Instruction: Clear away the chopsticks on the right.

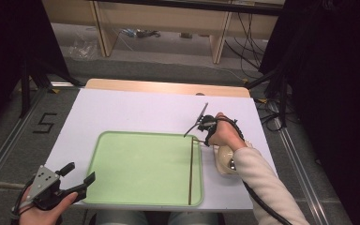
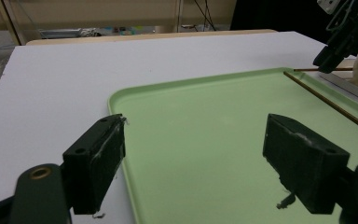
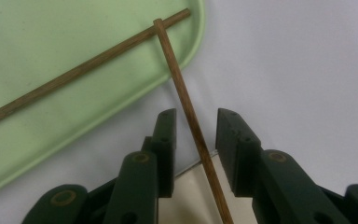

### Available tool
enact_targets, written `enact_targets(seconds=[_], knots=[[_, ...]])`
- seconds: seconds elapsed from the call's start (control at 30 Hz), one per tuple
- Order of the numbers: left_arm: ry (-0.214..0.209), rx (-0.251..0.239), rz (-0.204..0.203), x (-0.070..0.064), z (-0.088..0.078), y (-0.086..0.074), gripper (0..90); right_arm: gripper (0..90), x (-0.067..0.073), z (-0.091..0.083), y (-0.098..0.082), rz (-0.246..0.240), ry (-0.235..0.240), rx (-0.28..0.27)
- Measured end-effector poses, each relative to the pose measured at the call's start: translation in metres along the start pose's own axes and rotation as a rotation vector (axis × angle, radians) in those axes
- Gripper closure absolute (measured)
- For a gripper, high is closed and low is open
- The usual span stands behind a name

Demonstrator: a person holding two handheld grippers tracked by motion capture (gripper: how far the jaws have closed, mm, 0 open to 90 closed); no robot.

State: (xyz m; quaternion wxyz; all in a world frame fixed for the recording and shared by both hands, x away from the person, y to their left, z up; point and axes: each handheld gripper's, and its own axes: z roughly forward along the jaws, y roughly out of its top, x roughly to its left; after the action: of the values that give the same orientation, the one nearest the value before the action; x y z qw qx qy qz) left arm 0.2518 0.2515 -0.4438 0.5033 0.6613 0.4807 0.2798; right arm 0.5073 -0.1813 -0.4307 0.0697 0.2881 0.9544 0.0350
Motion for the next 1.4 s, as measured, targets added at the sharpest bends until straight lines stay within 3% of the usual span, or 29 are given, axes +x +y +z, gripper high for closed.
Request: enact_targets(seconds=[0.17,0.2,0.27,0.4,0.43,0.8,0.87,0.9,1.0,1.13,1.23,1.33,1.4], knots=[[0.0,0.0,0.0,0.0,0.0,0.0,20.5,70.2,0.0,0.003,0.001,-0.022,0.008,0.005],[-0.001,0.001,-0.001,0.0,0.0,0.0,20.5,70.4,0.002,0.003,0.001,0.005,0.009,0.006],[0.0,0.0,0.0,0.0,0.0,0.0,20.5,70.8,0.001,0.005,0.002,-0.022,0.008,0.007],[-0.001,0.001,0.0,0.0,0.0,0.0,20.6,73.1,0.001,0.008,0.002,-0.025,-0.002,0.011],[-0.001,0.0,0.0,0.0,0.0,0.0,20.6,73.5,0.003,0.008,0.002,-0.003,0.002,0.013],[-0.002,-0.001,0.0,0.0,0.0,0.0,20.6,78.8,0.002,0.012,0.002,-0.021,-0.009,0.03],[-0.002,0.001,0.0,0.0,0.0,0.0,20.7,79.3,0.0,0.013,0.001,-0.061,-0.03,0.036],[-0.002,0.0,0.0,0.0,0.0,0.0,20.7,79.5,0.001,0.013,0.002,-0.054,-0.033,0.038],[-0.003,0.0,0.001,0.0,0.0,0.0,20.6,80.4,0.001,0.013,0.002,-0.091,-0.038,0.037],[-0.001,0.001,0.0,0.0,0.0,0.0,20.7,81.4,0.004,0.013,0.003,-0.076,-0.042,0.038],[-0.002,0.0,-0.001,0.0,0.0,0.0,20.6,82.5,0.005,0.013,0.003,-0.09,-0.06,0.031],[-0.002,0.0,-0.001,0.0,0.0,0.0,20.6,83.4,0.004,0.013,0.003,-0.134,-0.078,0.037],[-0.002,0.0,-0.001,0.0,0.0,0.0,20.7,84.3,0.005,0.012,0.003,-0.115,-0.092,0.035]])
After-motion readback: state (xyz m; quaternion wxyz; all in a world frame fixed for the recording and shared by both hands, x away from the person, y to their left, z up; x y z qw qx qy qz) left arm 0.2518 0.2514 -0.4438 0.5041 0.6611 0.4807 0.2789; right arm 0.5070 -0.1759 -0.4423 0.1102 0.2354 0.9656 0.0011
